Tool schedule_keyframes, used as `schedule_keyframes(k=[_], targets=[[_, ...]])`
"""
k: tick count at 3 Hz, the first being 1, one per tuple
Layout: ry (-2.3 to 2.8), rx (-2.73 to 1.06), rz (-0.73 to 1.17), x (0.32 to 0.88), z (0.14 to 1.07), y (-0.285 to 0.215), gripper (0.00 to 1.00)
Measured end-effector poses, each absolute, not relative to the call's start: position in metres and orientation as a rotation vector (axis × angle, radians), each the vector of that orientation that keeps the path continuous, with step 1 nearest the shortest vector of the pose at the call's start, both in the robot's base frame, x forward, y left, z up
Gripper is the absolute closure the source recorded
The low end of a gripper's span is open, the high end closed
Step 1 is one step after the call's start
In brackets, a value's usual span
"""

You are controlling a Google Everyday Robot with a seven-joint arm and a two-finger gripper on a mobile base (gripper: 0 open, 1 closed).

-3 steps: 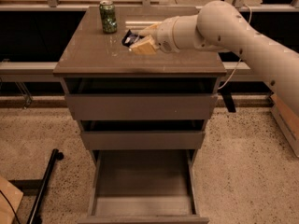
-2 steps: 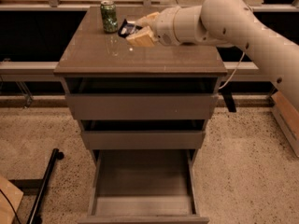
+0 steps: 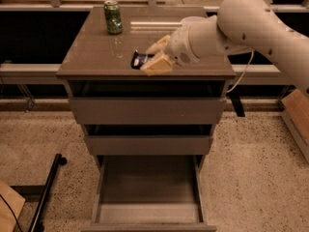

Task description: Place rxbar blueberry into bottom drawer

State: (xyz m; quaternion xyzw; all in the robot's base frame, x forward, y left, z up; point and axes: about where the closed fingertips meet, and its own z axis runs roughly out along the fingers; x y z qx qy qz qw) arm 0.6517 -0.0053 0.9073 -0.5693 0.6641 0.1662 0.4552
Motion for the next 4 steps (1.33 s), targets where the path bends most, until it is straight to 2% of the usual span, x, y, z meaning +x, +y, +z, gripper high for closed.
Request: schedule_keyframes(k=[1, 3, 4], targets=[[1.771, -1.444, 0.454, 0.612, 0.865, -0.027, 1.0], [1.76, -1.518, 0.433, 0.609, 0.86, -0.018, 1.0], [1.722, -1.585, 0.412, 0.611, 0.83, 0.004, 1.0]])
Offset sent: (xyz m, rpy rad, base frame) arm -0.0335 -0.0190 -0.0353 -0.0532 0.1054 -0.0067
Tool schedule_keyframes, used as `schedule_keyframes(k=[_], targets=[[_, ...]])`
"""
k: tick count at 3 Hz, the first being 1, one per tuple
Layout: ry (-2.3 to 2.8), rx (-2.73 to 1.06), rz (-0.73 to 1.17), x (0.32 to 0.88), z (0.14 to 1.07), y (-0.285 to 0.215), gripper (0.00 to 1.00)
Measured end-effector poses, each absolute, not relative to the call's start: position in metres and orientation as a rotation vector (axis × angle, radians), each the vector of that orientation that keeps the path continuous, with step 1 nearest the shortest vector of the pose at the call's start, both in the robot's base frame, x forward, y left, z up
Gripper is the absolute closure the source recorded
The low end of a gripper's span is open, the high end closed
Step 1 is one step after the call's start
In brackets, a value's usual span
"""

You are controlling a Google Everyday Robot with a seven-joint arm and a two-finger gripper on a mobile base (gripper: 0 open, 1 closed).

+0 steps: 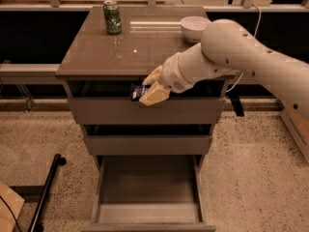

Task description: Place rxbar blueberry into bottom drawer

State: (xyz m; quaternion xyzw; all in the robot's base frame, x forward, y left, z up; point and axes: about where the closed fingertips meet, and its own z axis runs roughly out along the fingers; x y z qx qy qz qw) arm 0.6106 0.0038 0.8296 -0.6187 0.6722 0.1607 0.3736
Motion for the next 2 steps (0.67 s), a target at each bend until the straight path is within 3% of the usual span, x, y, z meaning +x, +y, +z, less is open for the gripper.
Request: schedule_keyframes(k=[2], targets=[[1.717, -1.619, 0.403, 0.6, 0.72, 0.022, 1.0]])
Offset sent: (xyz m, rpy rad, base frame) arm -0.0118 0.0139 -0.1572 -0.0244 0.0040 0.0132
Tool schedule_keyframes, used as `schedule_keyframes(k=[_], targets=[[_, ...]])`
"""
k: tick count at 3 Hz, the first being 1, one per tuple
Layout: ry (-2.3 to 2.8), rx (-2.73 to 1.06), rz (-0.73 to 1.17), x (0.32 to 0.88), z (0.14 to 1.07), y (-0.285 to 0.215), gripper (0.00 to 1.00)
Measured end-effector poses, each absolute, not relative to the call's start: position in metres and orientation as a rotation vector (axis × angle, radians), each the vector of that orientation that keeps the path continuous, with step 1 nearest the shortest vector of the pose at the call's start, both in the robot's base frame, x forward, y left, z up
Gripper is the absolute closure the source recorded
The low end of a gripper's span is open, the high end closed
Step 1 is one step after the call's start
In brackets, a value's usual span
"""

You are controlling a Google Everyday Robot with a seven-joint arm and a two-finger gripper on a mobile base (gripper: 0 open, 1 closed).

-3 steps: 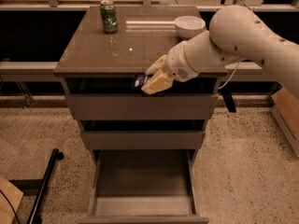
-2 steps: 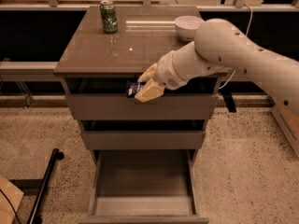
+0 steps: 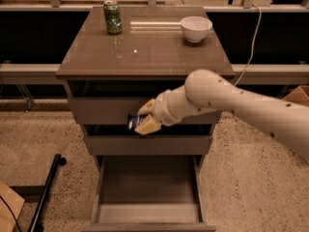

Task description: Place rxbar blueberry into bottom drawer

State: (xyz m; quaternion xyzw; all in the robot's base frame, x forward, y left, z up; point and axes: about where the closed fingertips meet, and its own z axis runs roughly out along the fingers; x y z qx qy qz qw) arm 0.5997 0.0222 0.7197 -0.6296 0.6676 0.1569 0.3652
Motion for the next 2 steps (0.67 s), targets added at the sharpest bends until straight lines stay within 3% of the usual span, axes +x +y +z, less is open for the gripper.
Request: schedule_keyframes(k=[2], targets=[[1.772, -1.534, 0.488, 0.5869, 0.6717, 0.0064, 1.0]])
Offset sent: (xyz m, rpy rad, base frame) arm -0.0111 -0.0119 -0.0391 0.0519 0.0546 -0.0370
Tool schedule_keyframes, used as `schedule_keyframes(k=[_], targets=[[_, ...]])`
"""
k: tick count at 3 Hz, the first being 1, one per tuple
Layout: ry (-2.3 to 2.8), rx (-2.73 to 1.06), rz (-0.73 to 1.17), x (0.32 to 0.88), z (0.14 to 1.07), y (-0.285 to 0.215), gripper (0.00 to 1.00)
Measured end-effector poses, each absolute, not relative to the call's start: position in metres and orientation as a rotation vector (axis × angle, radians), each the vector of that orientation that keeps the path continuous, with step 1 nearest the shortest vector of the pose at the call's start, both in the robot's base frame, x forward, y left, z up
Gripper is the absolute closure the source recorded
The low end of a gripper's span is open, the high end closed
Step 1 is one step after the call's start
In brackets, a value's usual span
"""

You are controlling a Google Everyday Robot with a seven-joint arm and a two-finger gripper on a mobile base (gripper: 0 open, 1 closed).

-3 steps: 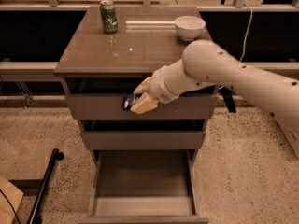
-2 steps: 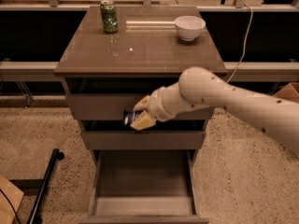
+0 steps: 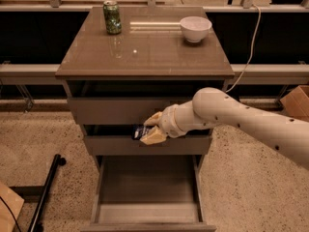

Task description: Place rxbar blueberry into bottom drawer

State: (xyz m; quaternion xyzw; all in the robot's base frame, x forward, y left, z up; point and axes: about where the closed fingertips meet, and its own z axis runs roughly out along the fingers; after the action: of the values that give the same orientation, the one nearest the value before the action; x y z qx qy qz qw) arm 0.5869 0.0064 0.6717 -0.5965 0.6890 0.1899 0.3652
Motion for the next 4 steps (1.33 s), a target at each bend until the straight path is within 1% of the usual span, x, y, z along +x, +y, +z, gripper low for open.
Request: schedule_keyframes(k=[1, 2, 3, 4], targets=[[1.778, -1.57, 0.451, 0.589, 0.668, 0.006, 1.0], [1.809, -1.566, 0.458, 0.583, 0.635, 0.0, 1.0], [1.837, -1.498, 0.492, 0.576, 0.594, -0.009, 1.0], [1.899, -1.424, 0.585, 0.568, 0.519, -0.014, 1.0]])
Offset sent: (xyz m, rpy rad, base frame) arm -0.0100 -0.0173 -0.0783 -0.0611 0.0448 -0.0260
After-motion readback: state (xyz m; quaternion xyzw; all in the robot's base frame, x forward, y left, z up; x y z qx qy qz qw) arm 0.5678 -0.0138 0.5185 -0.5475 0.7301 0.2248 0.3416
